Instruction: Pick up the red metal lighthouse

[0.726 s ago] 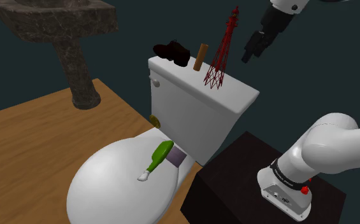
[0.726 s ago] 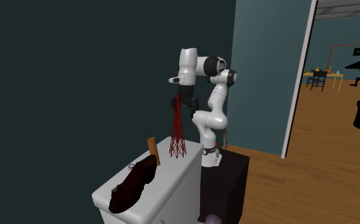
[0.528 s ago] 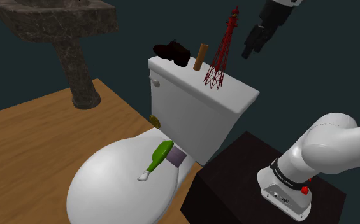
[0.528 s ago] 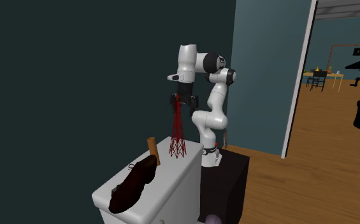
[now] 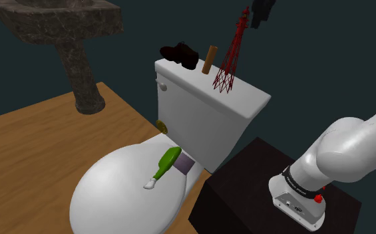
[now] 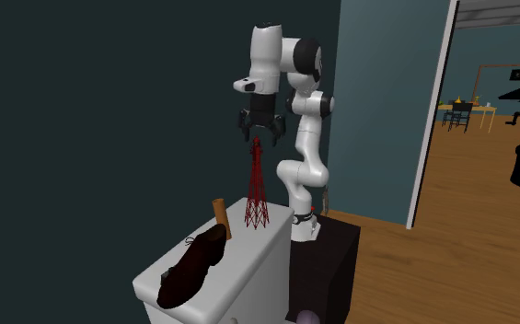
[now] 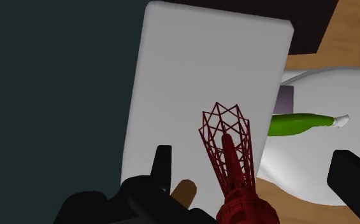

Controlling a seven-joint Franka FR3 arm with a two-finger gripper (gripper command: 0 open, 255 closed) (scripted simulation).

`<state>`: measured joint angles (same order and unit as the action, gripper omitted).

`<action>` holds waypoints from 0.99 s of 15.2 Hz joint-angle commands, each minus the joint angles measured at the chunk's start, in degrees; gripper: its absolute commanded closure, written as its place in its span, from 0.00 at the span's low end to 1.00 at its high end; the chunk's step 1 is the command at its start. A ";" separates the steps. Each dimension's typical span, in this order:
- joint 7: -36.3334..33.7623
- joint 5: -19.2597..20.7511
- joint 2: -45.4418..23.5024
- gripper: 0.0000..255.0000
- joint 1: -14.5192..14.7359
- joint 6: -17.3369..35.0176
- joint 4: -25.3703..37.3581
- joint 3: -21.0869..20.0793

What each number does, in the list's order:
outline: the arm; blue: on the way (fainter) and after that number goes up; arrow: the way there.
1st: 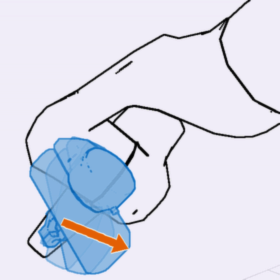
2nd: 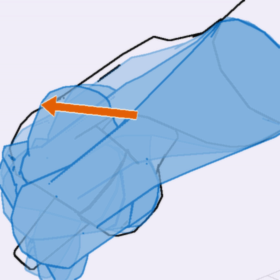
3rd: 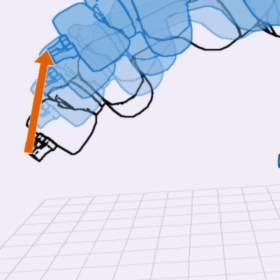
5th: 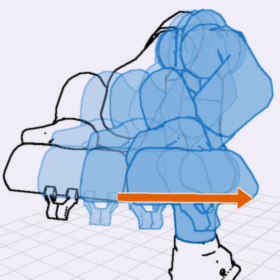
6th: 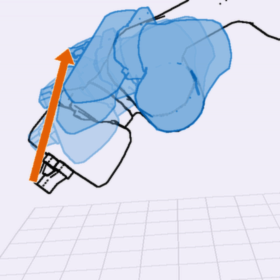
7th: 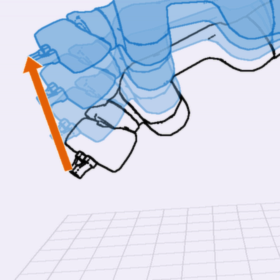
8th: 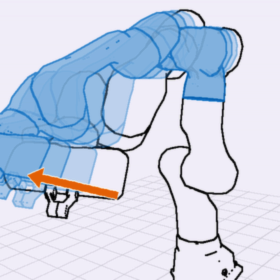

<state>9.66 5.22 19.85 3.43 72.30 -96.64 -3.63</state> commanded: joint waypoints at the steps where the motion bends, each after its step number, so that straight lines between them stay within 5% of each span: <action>1: 2.28 1.99 -7.68 0.00 0.53 -7.04 11.34 -1.15; 4: 5.58 6.37 -20.71 0.00 2.11 -19.04 31.59 -3.68; 14: 4.63 4.92 -15.39 0.00 1.77 -11.03 18.29 -3.04; 15: 4.69 4.92 -15.33 1.00 1.74 -11.02 18.23 -3.01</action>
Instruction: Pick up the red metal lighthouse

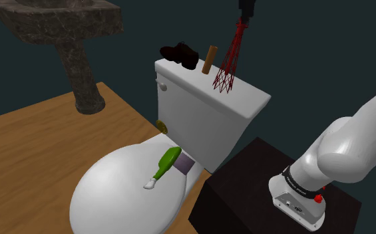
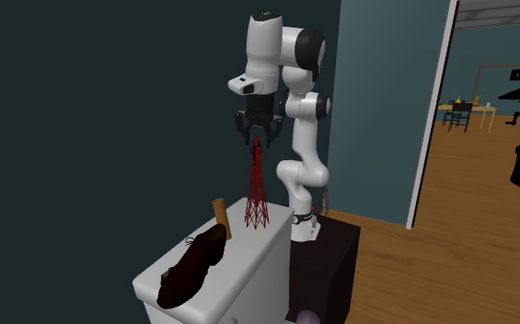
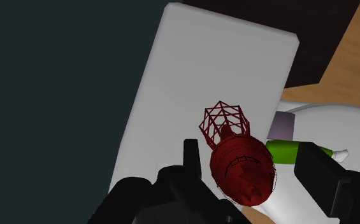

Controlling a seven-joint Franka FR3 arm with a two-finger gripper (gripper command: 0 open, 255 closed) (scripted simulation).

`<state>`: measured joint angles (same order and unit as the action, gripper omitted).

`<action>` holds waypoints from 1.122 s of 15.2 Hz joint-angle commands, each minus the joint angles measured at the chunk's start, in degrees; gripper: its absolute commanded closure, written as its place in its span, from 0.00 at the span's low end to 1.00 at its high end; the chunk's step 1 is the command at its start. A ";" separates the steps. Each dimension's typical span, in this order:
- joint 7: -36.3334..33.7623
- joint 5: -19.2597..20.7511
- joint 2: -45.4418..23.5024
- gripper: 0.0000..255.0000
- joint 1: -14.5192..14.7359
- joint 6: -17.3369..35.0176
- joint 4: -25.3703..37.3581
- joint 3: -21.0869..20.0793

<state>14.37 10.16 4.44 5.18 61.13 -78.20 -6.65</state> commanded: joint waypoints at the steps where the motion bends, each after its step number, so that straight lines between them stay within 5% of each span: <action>1: 0.00 -0.01 0.06 1.00 -0.01 0.10 -0.15 0.01; 9: -0.08 -0.03 0.02 1.00 0.02 0.13 -0.15 -0.03; 17: 0.93 1.54 -5.68 1.00 0.49 -8.38 14.03 -0.62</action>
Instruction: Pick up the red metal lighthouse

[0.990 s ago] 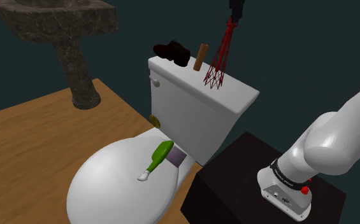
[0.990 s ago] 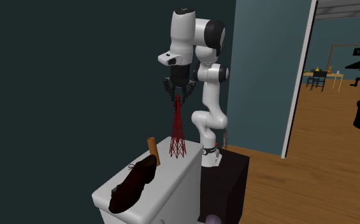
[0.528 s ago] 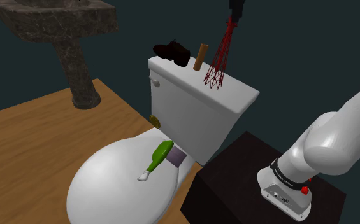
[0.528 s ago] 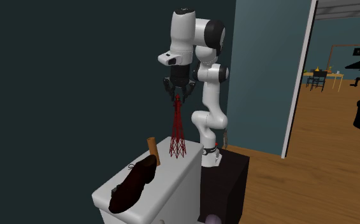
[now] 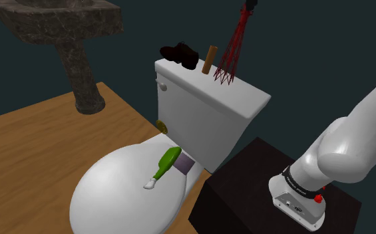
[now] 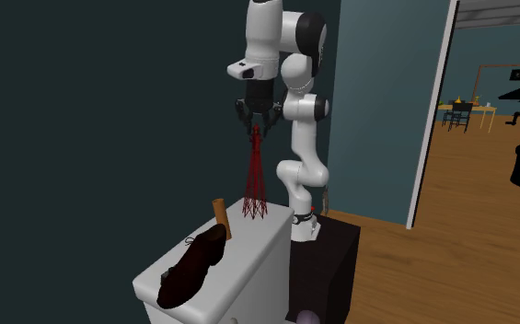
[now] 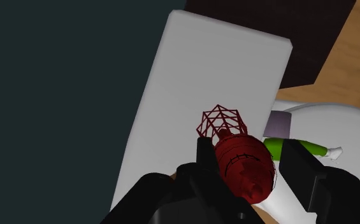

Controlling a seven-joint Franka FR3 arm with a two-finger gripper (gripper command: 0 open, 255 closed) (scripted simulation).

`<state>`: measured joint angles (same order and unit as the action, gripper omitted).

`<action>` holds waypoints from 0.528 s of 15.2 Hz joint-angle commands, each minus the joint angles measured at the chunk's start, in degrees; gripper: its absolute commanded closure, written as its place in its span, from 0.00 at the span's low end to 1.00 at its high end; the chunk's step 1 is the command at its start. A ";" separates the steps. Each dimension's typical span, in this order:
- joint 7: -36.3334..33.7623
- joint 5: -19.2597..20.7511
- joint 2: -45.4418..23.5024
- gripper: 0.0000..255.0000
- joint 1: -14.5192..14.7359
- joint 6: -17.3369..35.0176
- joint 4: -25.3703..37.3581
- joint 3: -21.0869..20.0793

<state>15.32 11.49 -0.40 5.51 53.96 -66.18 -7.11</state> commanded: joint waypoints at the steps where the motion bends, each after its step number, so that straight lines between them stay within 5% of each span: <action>1: 0.13 0.51 -1.80 1.00 0.27 -2.45 4.20 -0.26; 8: 1.74 3.84 -10.76 1.00 1.96 -12.51 23.16 -0.91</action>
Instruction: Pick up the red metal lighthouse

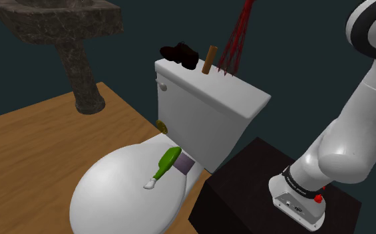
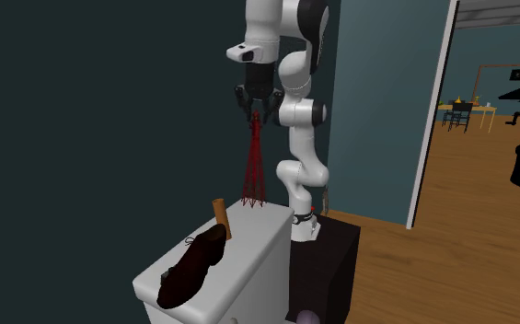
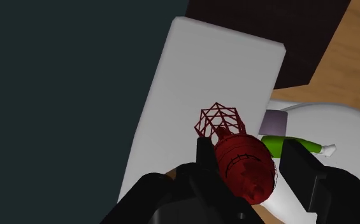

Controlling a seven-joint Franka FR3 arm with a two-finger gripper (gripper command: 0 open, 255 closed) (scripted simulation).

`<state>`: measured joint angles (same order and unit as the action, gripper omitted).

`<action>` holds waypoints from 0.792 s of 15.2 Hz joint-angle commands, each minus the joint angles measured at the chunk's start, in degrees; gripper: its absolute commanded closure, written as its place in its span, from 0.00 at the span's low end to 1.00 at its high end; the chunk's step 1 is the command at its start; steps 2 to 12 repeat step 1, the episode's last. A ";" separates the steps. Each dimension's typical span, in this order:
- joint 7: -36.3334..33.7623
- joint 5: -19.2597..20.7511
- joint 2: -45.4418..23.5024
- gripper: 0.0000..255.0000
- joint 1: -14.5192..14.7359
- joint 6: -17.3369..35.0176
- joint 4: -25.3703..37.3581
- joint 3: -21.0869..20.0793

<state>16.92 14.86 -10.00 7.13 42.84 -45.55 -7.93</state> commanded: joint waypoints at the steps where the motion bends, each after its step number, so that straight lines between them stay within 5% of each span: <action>1: 0.15 0.47 -1.15 1.00 0.35 -1.40 2.53 -0.08; 12: 0.15 0.47 -1.15 1.00 0.35 -1.40 2.53 -0.08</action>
